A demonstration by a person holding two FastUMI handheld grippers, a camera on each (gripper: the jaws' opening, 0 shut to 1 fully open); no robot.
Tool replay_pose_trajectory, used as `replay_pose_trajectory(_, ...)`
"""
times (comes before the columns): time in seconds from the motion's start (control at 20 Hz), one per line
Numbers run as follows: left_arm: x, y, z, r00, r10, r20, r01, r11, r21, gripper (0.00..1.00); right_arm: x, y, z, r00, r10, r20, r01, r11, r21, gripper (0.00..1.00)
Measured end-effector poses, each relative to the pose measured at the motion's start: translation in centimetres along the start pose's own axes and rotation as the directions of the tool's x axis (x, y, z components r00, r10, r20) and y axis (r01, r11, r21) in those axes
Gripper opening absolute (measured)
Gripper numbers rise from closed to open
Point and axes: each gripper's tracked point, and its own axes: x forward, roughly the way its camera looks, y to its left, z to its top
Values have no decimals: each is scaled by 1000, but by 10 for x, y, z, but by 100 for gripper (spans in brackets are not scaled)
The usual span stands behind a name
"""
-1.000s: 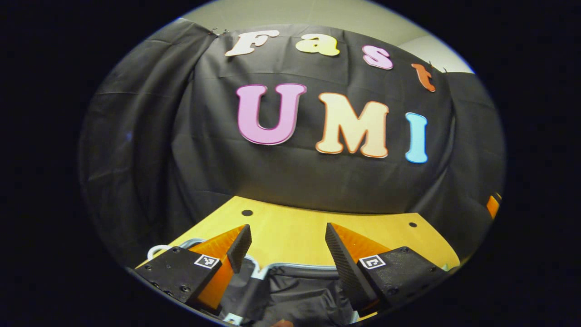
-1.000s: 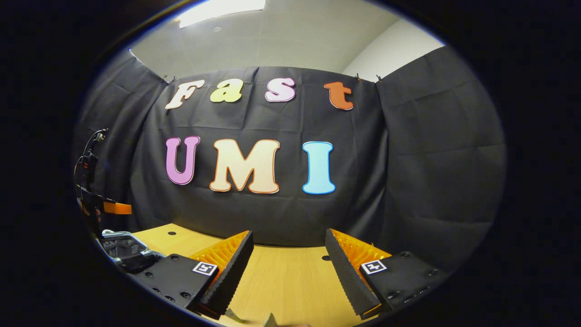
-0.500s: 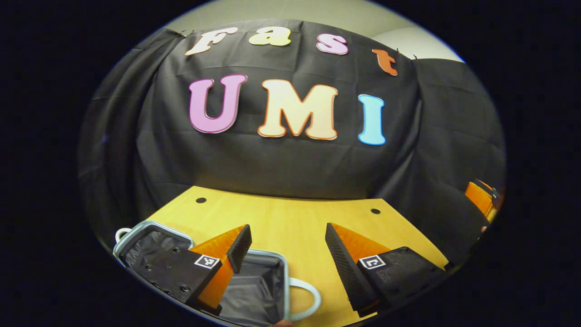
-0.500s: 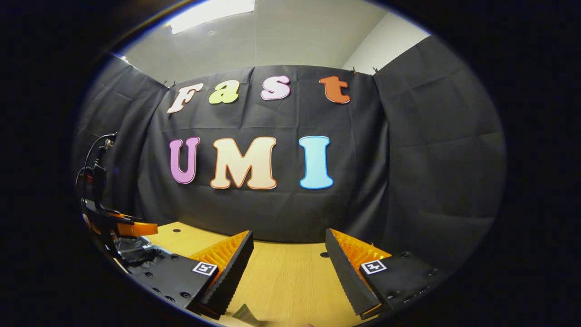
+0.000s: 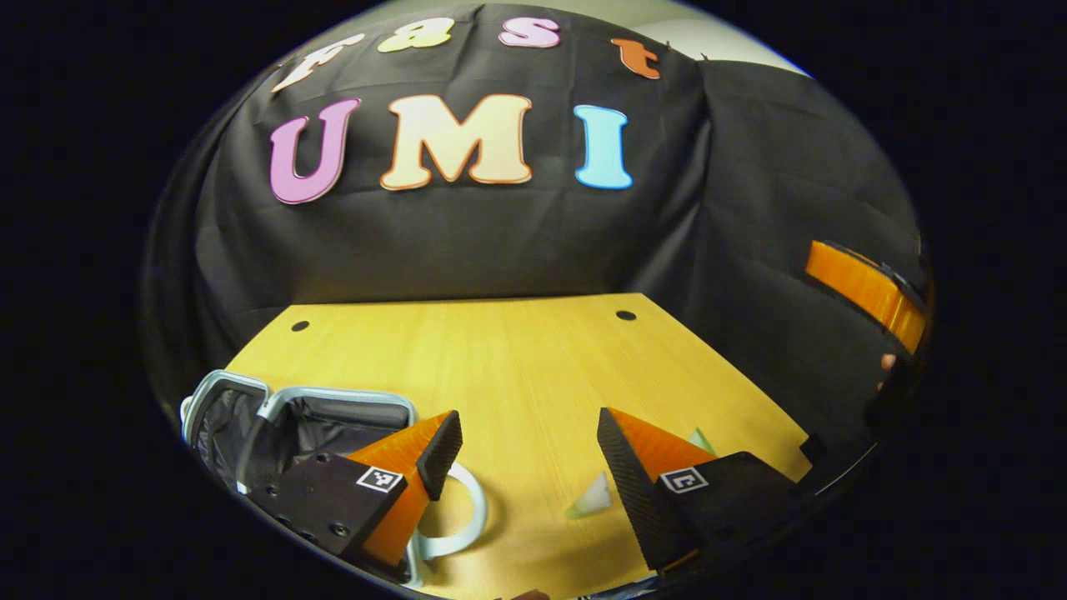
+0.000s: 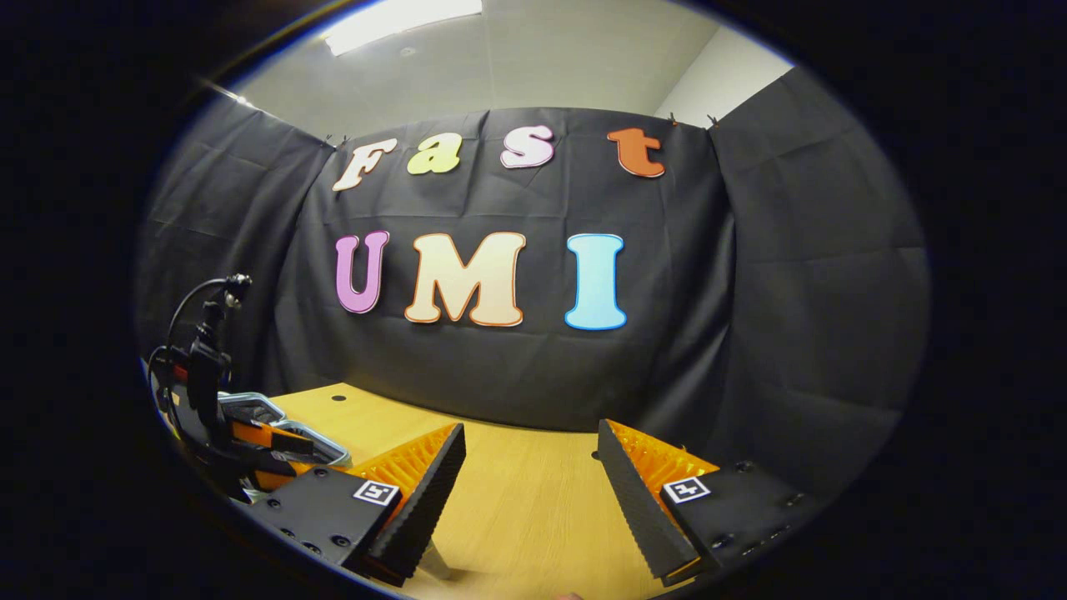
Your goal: First open the suitcase, pack the skin care products into it, and then close the suitcase.
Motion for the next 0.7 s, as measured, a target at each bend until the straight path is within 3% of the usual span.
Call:
replay_pose_trajectory(0.35, 25, -31, -70, 988, -69, -135, 61, 996, -58, 93, -6, -4, -21, 999, 7, -50, -9, 999, -34, 99)
replay_pose_trajectory(0.5, 34, -41, -95, 977, -93, -192, 72, 991, -113, 75, -11, -1, -35, 996, 21, -83, -24, 999, -35, 99)
replay_pose_trajectory(0.65, 38, -54, -110, 963, -138, -231, 105, 983, -149, 65, -15, 1, -46, 994, 24, -104, -28, 999, -42, 99)
replay_pose_trajectory(0.7, 42, -51, -113, 963, -132, -237, 100, 985, -143, 51, -16, 4, -55, 992, 32, -121, -37, 999, -38, 99)
